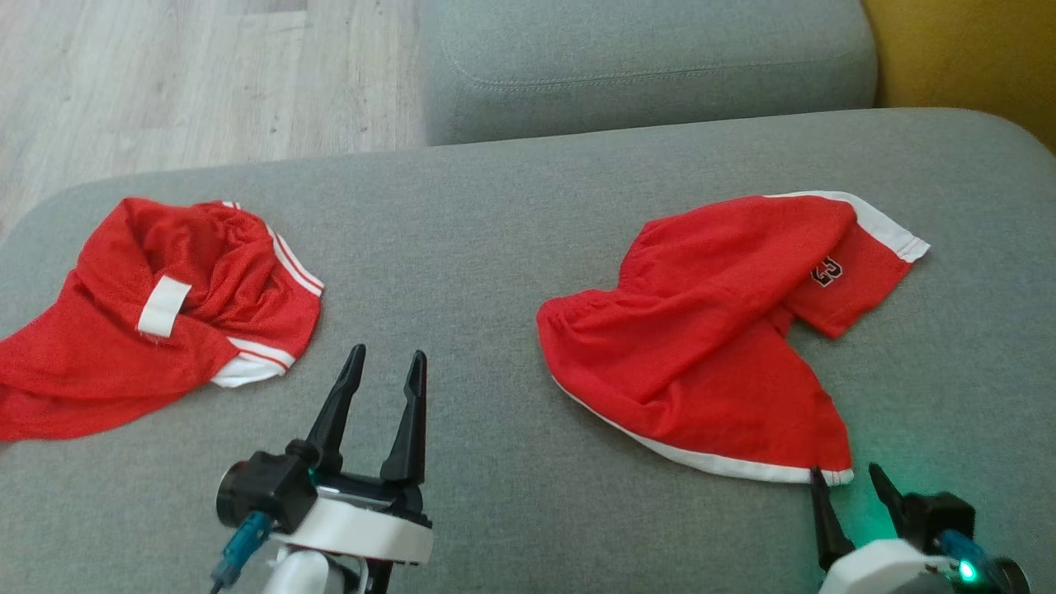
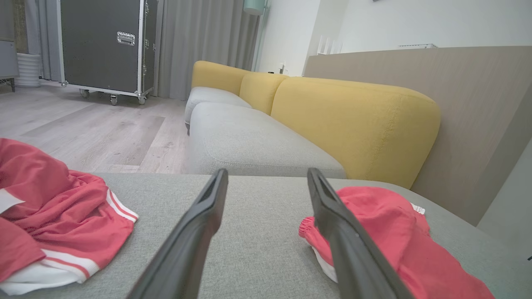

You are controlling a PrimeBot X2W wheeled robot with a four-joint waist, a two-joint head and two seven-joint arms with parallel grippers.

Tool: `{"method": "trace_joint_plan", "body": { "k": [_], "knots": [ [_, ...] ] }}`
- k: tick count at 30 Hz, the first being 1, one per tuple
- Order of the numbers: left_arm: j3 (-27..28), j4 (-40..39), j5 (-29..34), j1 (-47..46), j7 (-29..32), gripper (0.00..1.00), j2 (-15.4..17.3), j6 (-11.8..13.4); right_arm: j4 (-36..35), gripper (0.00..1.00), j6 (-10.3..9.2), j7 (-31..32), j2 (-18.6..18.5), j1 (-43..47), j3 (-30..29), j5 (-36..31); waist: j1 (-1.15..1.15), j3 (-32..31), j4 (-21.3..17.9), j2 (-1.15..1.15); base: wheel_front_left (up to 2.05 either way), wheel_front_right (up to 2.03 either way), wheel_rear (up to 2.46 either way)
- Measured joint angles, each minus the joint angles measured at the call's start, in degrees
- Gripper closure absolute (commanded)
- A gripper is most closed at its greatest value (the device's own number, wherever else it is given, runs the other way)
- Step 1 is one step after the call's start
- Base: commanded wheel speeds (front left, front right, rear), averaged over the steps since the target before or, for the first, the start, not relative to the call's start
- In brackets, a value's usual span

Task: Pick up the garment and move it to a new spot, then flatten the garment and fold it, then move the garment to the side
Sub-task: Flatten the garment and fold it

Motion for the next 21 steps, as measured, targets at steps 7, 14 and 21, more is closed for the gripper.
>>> {"method": "trace_joint_plan", "body": {
  "k": [7, 14, 21],
  "knots": [
    [-0.6, 0.0, 0.0, -0.1, 0.0, 0.0, 0.0, 0.0, 3.5, 0.0, 0.0, 0.7, 0.0, -2.8, 0.9, -0.4, 0.0, 0.9, 0.5, 0.0, 0.0, 0.0, 0.0],
    [-0.8, -0.1, 0.0, -1.2, 0.0, 0.0, 0.0, 0.0, 5.4, 0.0, 0.0, 1.3, 0.0, -4.8, 1.1, 0.6, 0.0, 2.4, 0.9, 0.0, 0.0, 0.0, 0.0],
    [-0.7, 0.0, 0.0, -1.6, 0.0, 0.0, 0.0, -0.1, 5.8, 1.0, 0.0, 1.3, 0.0, -5.7, 1.3, 0.1, 0.0, 2.3, 0.9, 0.0, 0.0, 0.0, 0.0]
  ]
}}
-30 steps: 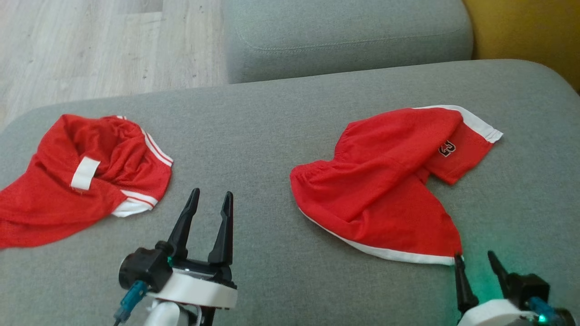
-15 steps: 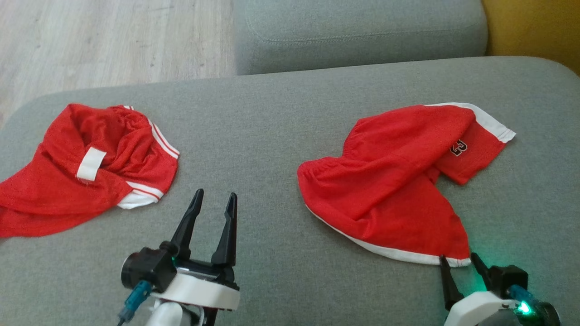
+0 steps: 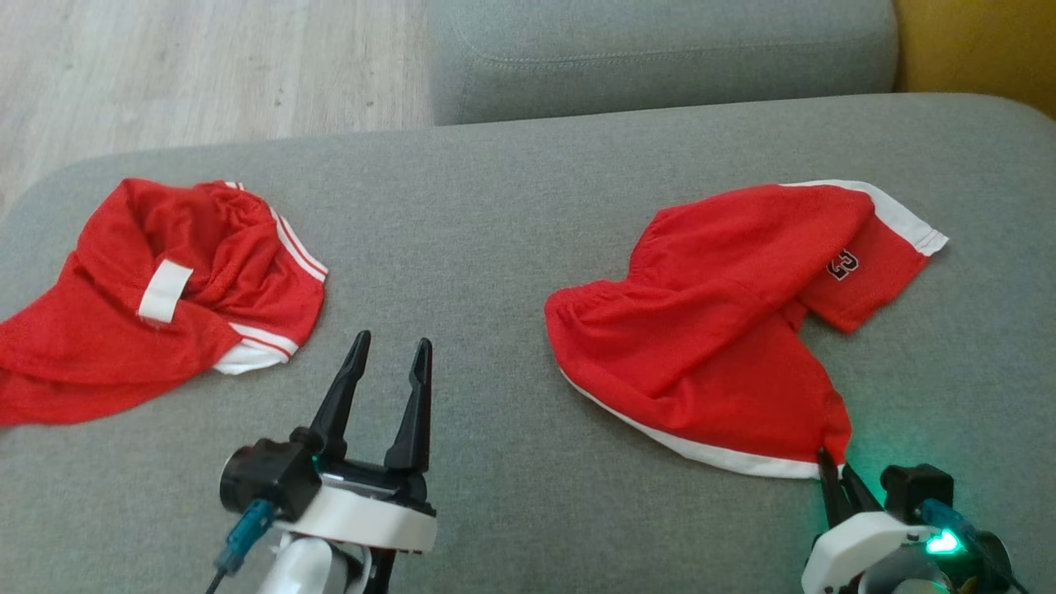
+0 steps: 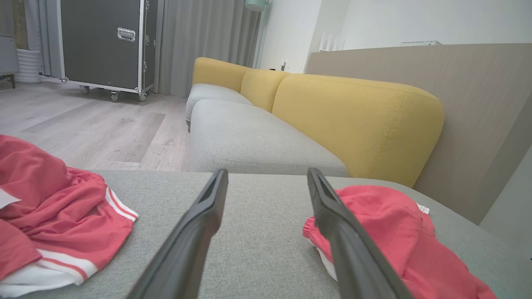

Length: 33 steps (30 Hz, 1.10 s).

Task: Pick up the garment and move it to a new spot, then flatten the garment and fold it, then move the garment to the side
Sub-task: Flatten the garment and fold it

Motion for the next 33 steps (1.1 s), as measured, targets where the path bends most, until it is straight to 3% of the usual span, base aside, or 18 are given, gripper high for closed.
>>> {"method": "trace_joint_plan", "body": {
  "k": [6, 14, 19, 27, 33],
  "knots": [
    [0.3, 0.3, 0.0, 0.1, 0.0, 0.0, 0.0, 0.0, -1.0, 1.0, 0.0, 0.2, 0.0, 0.0, -1.8, -2.4, 0.0, -1.2, -1.0, 0.0, 0.0, 0.0, 0.0],
    [-0.4, 2.7, 1.4, 0.3, 0.0, 0.0, 0.1, 0.0, -7.4, 1.0, 0.0, 2.7, 0.0, 0.2, -6.8, -4.6, 0.0, -1.5, -4.0, 0.0, 0.0, 0.0, 0.0],
    [-6.6, 8.2, 4.6, -2.3, 2.6, 0.0, 0.9, -0.1, -10.2, 1.0, 0.0, 4.9, 0.0, 0.2, -7.1, -4.3, 0.0, -0.4, -6.1, 0.0, 0.0, 0.0, 0.0],
    [-18.4, 17.9, 4.3, -15.5, 8.8, 0.0, 3.1, -0.4, -13.1, 1.0, 0.0, 7.6, 0.0, -2.7, -6.1, -4.0, 0.0, 4.6, -9.6, 0.0, 0.0, 0.0, 0.0],
    [-22.2, 23.4, 2.4, -20.6, 9.7, 0.0, 4.2, -0.4, -13.9, 1.0, 0.0, 8.1, 0.0, -4.9, -5.3, -2.9, 0.01, 7.6, -11.4, 0.0, 0.0, 0.0, 0.0]
  ]
}}
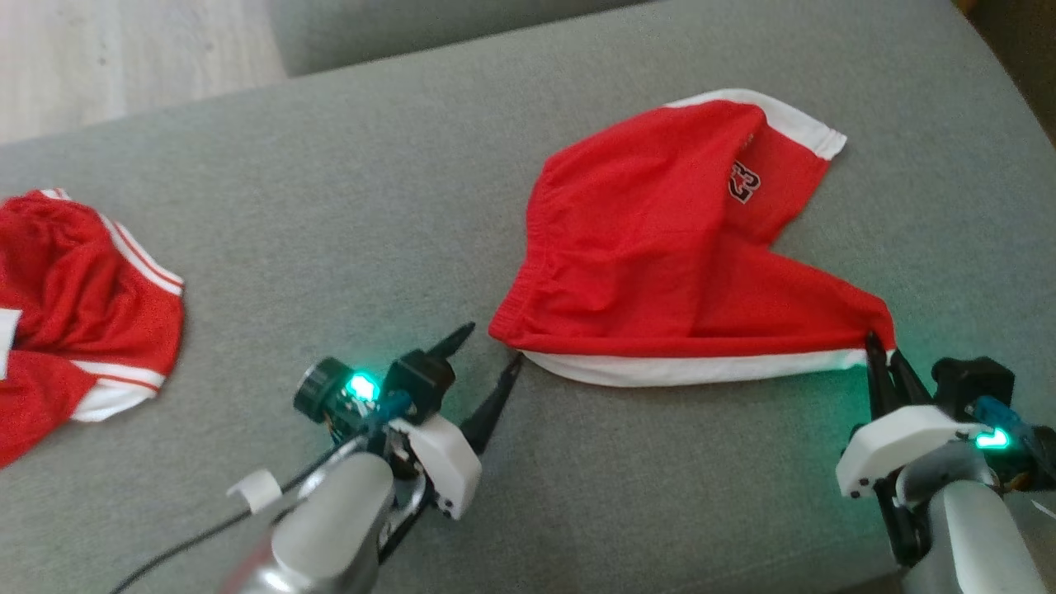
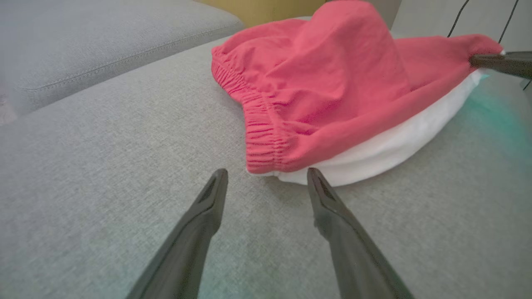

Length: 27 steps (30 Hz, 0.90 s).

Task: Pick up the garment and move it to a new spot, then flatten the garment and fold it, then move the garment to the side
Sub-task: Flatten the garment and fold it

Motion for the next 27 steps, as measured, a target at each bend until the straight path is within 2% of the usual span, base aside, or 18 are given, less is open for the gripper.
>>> {"method": "trace_joint_plan", "body": {
  "k": [5, 14, 15, 16, 17, 21, 27],
  "knots": [
    [-3.0, 3.8, -1.5, -4.1, -0.6, 0.0, 0.1, 0.0, -0.3, 1.0, 0.0, 0.0, 0.0, -0.6, 0.8, 0.4, 0.0, 2.1, -1.3, 0.0, 0.0, 0.0, 0.0],
    [-10.1, 5.0, -7.7, -7.7, -5.1, 0.0, 0.6, 0.0, -0.1, 1.0, 0.0, -0.1, 0.0, -1.5, 1.0, 0.8, -0.01, 3.1, -2.1, 0.0, 0.0, 0.0, 0.0],
    [-10.6, 5.1, -8.2, -8.0, -5.5, 0.03, 0.7, 0.0, 0.1, 1.0, 0.0, -0.1, 0.0, -1.5, 1.0, 0.8, -0.01, 3.0, -2.0, 0.0, 0.0, 0.0, 0.0],
    [-11.2, 5.2, -8.6, -8.3, -5.9, 0.68, 0.7, 0.0, 0.2, 1.0, 0.0, -0.1, 0.0, -1.5, 0.9, 0.8, 0.0, 2.9, -2.0, 0.0, 0.0, 0.0, 0.0],
    [-12.0, 5.2, -9.1, -8.5, -6.2, 1.0, 0.8, 0.0, 0.3, 1.0, 0.0, -0.1, 0.0, -1.5, 0.9, 0.8, -0.01, 2.8, -1.9, 0.0, 0.0, 0.0, 0.0],
    [-14.4, 5.3, -10.4, -8.7, -7.2, 1.0, 1.1, 0.0, 0.8, 1.0, 0.0, -0.1, 0.0, -1.5, 0.3, 0.5, -0.01, 1.9, -1.5, 0.0, 0.0, 0.0, 0.0],
    [-15.1, 5.2, -12.2, -8.6, -8.4, 1.0, 1.7, 0.0, 0.7, 1.0, 0.0, -0.1, 0.0, -1.5, -0.4, -0.4, -0.01, -0.5, -0.5, 0.0, 0.0, 0.0, 0.0]
  ]
}}
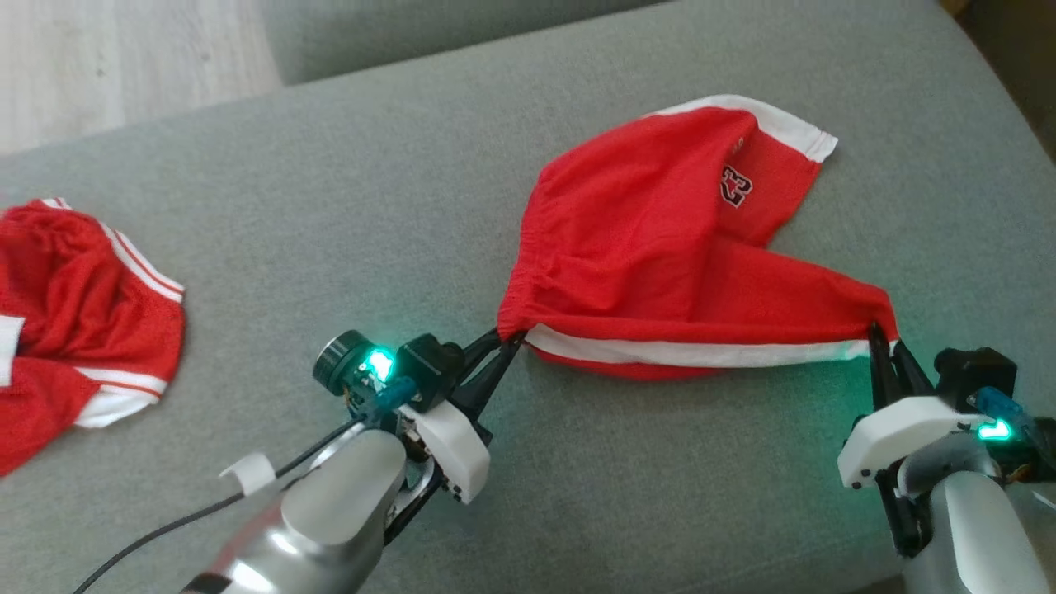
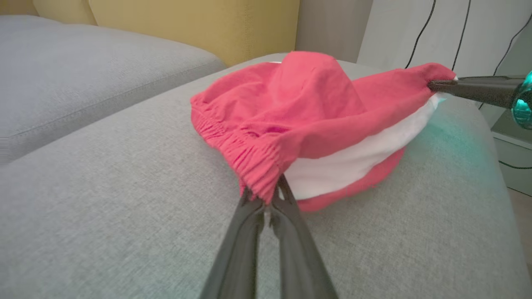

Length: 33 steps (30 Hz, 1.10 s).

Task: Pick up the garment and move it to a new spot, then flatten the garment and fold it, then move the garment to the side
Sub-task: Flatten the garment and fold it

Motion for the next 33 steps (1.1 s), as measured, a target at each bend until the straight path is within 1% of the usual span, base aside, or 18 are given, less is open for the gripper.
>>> {"method": "trace_joint_plan", "body": {
  "k": [3, 7, 11, 14, 17, 21, 24, 26, 29, 31, 33],
  "knots": [
    [0.1, -1.0, -1.0, 0.2, -0.3, 1.0, 0.7, 0.0, -1.0, 1.0, 0.0, 0.0, 0.0, 0.0, 0.1, -0.6, 0.0, -1.6, 0.6, 0.0, 0.0, 0.0, 0.0],
    [1.0, -2.4, -1.4, 0.3, -0.4, 1.0, 2.2, 0.0, -4.0, 1.0, 0.0, 0.3, 0.0, -0.2, 0.8, -0.7, 0.0, -3.9, 1.7, 0.0, 0.0, 0.0, 0.0],
    [2.4, -4.0, -2.4, 0.2, -0.5, 1.0, 4.2, 0.5, -7.5, 1.0, 0.0, 2.8, 0.0, -2.3, 2.6, -0.8, -0.01, -6.3, 2.9, 0.0, 0.0, 0.0, 0.0],
    [3.4, -5.5, -3.3, -0.6, 0.9, 1.0, 5.9, 0.5, -10.1, 1.0, 0.0, 5.3, -0.2, -5.4, 4.1, -0.6, -0.01, -8.3, 3.8, 0.0, 0.0, 0.0, 0.0],
    [5.1, -7.2, -4.0, -3.2, 2.7, 1.0, 7.6, 0.7, -11.4, 1.0, 0.0, 7.7, -1.8, -9.4, 7.1, 1.0, -0.01, -10.0, 4.6, 0.0, 0.0, 0.0, 0.0],
    [7.4, -9.5, -4.1, -8.5, 4.2, 1.0, 9.8, 2.1, -11.7, 1.0, 0.0, 9.7, -3.7, -16.7, 9.5, 5.9, 0.0, -11.8, 5.4, 0.0, 0.0, 0.0, 0.0],
    [9.6, -11.4, -5.1, -11.2, 4.5, 1.0, 10.7, 3.4, -11.7, 1.0, 0.0, 9.7, -5.9, -22.6, 12.0, 6.8, -0.01, -12.8, 5.8, 0.0, 0.0, 0.0, 0.0],
    [10.8, -12.8, -5.6, -12.0, 4.5, 1.0, 10.9, 4.4, -11.5, 1.0, 0.0, 9.3, -6.3, -25.2, 12.5, 7.8, -0.01, -13.4, 6.3, 0.0, 0.0, 0.0, 0.0],
    [11.7, -14.7, -6.4, -11.9, 4.4, 1.0, 11.2, 5.8, -10.5, 1.0, 0.0, 9.4, -7.0, -26.1, 13.6, 8.7, 0.0, -14.2, 7.1, 0.0, 0.0, 0.0, 0.0],
    [12.5, -16.5, -6.8, -11.1, 3.7, 1.0, 11.3, 7.4, -9.8, 1.0, 0.0, 9.6, -7.5, -25.4, 14.9, 8.8, 0.0, -14.6, 7.6, 0.0, 0.0, 0.0, 0.0],
    [12.3, -17.9, -7.2, -9.5, 3.9, 1.0, 11.8, 7.6, -9.4, 1.0, 0.0, 10.2, -7.8, -23.9, 16.0, 9.2, 0.0, -14.9, 8.0, 0.0, 0.0, 0.0, 0.0]
  ]
}}
